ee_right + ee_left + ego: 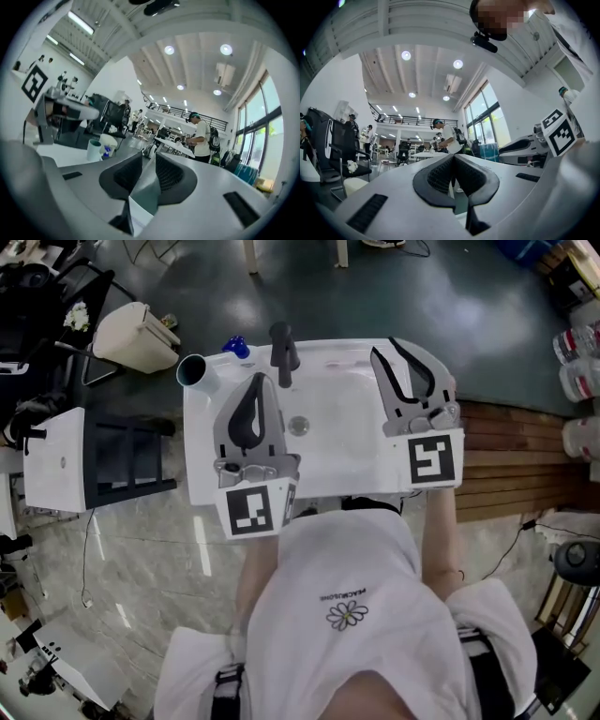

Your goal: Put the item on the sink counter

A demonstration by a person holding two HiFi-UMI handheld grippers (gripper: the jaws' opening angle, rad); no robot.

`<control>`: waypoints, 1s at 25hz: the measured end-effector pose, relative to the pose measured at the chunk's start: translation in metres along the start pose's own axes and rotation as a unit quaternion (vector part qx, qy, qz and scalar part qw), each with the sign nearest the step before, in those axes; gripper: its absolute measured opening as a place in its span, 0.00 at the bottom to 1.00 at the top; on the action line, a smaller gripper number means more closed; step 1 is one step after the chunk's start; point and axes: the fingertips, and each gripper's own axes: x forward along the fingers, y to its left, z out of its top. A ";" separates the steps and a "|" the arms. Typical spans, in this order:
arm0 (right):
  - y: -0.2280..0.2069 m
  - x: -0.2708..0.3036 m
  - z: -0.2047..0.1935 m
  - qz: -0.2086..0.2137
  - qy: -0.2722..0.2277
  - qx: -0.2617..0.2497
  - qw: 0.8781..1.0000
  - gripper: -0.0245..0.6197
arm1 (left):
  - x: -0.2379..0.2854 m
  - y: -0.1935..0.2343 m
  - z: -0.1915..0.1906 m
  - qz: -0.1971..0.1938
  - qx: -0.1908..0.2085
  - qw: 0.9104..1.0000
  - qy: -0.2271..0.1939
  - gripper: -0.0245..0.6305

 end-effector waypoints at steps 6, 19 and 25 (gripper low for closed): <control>0.005 -0.026 0.014 -0.077 -0.047 0.130 0.987 0.09 | 0.002 -0.010 0.010 -0.002 -0.019 1.000 -0.009 0.06; 0.032 -0.038 -0.004 -0.101 -0.014 0.204 0.974 0.06 | 0.003 -0.018 0.004 -0.002 -0.027 1.000 -0.003 0.06; 0.035 -0.036 -0.007 -0.101 -0.009 0.200 0.975 0.06 | 0.004 -0.015 -0.001 0.000 -0.030 1.000 -0.001 0.06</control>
